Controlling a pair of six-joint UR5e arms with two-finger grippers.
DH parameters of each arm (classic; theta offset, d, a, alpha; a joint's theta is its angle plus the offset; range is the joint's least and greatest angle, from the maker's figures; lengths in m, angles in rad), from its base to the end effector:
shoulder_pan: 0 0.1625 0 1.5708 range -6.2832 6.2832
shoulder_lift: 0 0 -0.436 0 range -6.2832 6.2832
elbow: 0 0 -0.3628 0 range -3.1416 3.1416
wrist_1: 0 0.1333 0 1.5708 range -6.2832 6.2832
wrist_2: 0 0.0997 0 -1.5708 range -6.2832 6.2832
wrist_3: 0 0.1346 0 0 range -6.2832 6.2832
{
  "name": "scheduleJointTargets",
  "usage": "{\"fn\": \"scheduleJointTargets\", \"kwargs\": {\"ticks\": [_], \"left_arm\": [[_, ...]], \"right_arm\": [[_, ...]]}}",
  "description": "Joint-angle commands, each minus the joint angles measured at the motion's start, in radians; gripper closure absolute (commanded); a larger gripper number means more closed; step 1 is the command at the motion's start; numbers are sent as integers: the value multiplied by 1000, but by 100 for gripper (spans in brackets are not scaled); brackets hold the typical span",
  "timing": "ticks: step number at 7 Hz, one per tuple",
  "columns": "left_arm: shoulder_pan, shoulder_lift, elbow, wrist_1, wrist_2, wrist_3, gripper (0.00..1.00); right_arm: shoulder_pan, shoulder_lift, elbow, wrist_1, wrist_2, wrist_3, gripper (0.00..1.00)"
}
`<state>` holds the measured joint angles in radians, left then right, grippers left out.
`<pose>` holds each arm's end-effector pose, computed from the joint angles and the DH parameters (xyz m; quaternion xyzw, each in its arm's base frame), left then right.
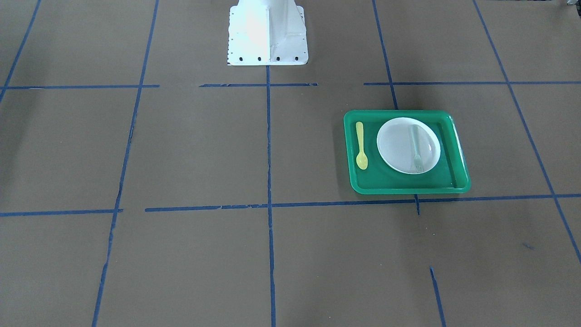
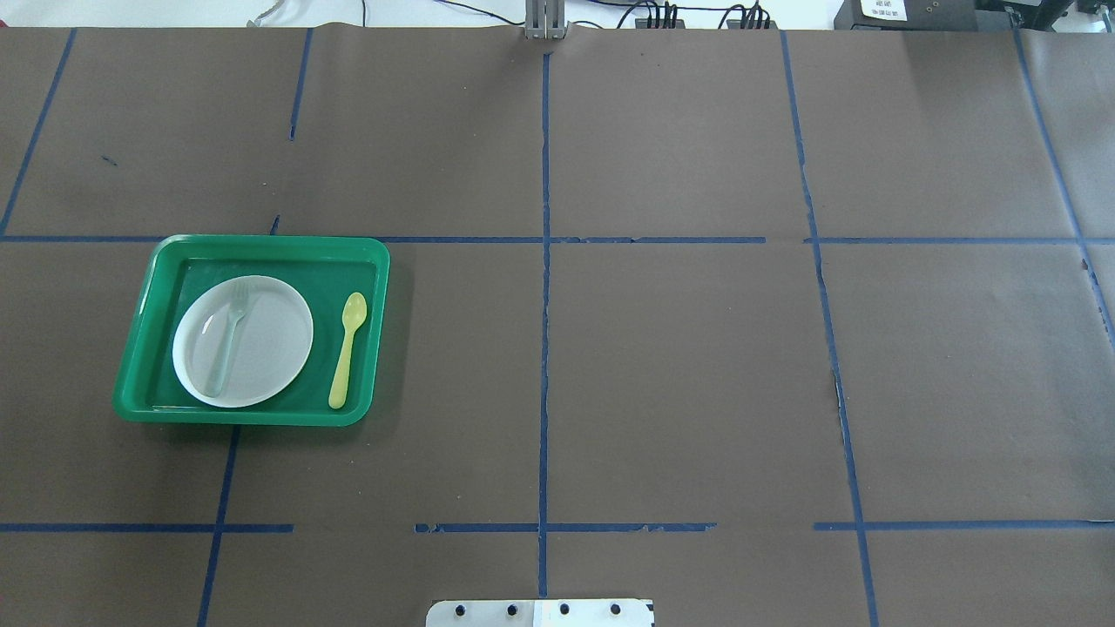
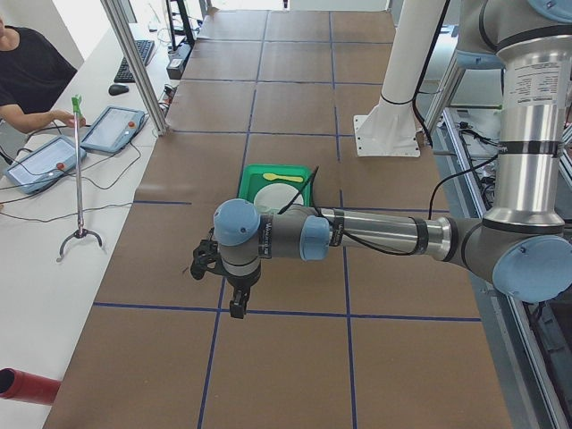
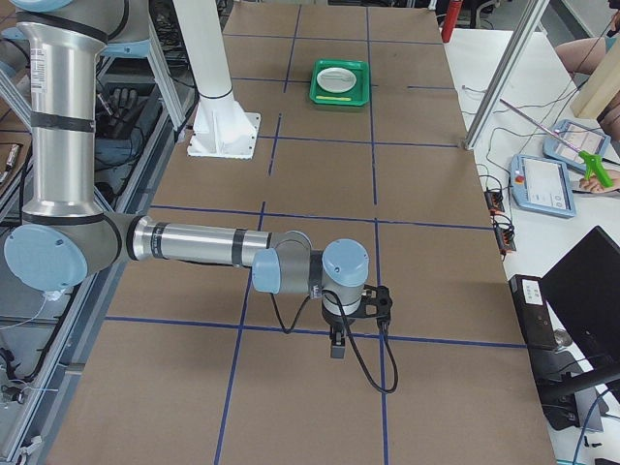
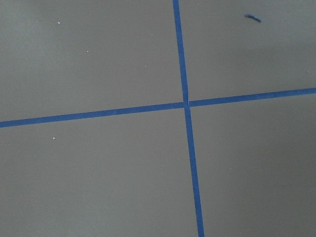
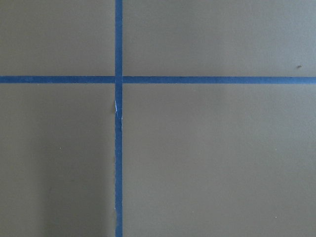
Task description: Place spoon
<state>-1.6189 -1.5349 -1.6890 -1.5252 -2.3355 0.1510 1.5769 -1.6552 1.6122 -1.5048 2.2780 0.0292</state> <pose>-0.0617 -0.4467 0.6618 0.0540 0.3695 0.0545 0.9261 0.0485 -0.4274 0.7125 0.0068 -0.3464 0.0126 0.9380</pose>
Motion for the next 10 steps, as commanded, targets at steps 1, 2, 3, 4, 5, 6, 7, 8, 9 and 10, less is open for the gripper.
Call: {"fn": "scheduleJointTargets", "kwargs": {"ticks": [1,2,3,4,5,6,7,8,9,10], "left_arm": [[4,21,9,19,-7,41,0],[4,21,14,22,-7,39,0],[5,10,43,19,-2,33,0],[5,3,48,23,-7,33,0],[5,1,45,23,-8,35,0],[5,2,46,25,-7,36,0],[5,7,45,26,-7,38,0],[4,12,40,36,-7,39,0],[4,4,42,40,-7,39,0],[4,3,42,39,-7,39,0]], "right_arm": [[0,0,-2,0,0,0,0],[0,-1,-2,0,-2,0,0],[0,-1,0,0,0,0,0],[0,0,-2,0,0,0,0],[0,0,0,0,0,0,0],[0,-1,0,0,0,0,0],[0,0,0,0,0,0,0],[0,-1,0,0,0,0,0],[0,-1,0,0,0,0,0],[0,0,0,0,-2,0,0]]}}
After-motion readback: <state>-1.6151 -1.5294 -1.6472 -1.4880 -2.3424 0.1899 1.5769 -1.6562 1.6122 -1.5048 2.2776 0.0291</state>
